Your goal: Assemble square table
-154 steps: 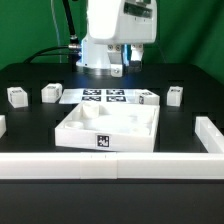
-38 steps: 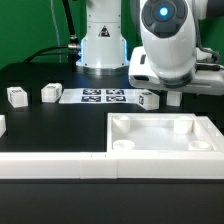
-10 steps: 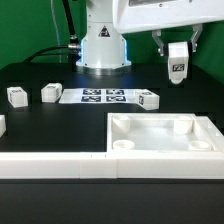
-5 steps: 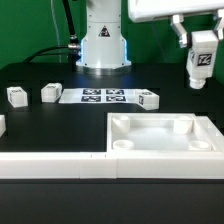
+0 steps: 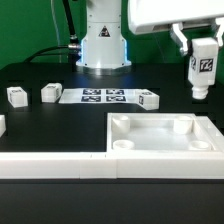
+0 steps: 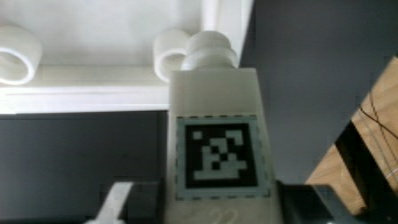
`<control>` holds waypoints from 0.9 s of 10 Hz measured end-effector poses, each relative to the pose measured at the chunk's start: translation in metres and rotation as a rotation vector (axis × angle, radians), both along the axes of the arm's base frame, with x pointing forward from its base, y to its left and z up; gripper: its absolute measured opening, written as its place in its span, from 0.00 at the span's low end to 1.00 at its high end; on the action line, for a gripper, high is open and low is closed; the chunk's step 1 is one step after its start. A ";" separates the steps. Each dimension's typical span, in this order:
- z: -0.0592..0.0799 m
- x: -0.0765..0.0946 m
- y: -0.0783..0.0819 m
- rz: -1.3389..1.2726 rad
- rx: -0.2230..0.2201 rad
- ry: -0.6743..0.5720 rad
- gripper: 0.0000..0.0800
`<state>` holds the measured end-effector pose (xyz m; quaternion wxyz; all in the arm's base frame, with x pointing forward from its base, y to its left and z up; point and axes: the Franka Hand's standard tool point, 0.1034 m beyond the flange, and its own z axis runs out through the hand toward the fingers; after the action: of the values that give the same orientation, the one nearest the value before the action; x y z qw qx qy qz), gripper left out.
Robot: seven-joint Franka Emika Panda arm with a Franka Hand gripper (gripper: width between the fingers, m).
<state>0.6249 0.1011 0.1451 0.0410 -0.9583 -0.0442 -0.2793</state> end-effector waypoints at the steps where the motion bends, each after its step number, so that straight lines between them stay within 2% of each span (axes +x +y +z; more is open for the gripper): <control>1: 0.001 0.014 -0.006 0.028 -0.025 -0.033 0.36; 2: 0.001 0.021 -0.007 0.036 -0.033 -0.053 0.36; 6: -0.002 0.019 -0.005 0.038 -0.032 -0.047 0.36; 9: -0.015 0.032 -0.004 0.034 -0.030 -0.076 0.36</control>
Offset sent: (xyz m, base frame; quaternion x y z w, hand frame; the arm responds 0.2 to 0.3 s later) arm 0.0000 0.0000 0.0000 0.0000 0.0000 0.0000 1.0000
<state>0.6569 0.0968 0.1298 0.0298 -0.9466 -0.0660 -0.3141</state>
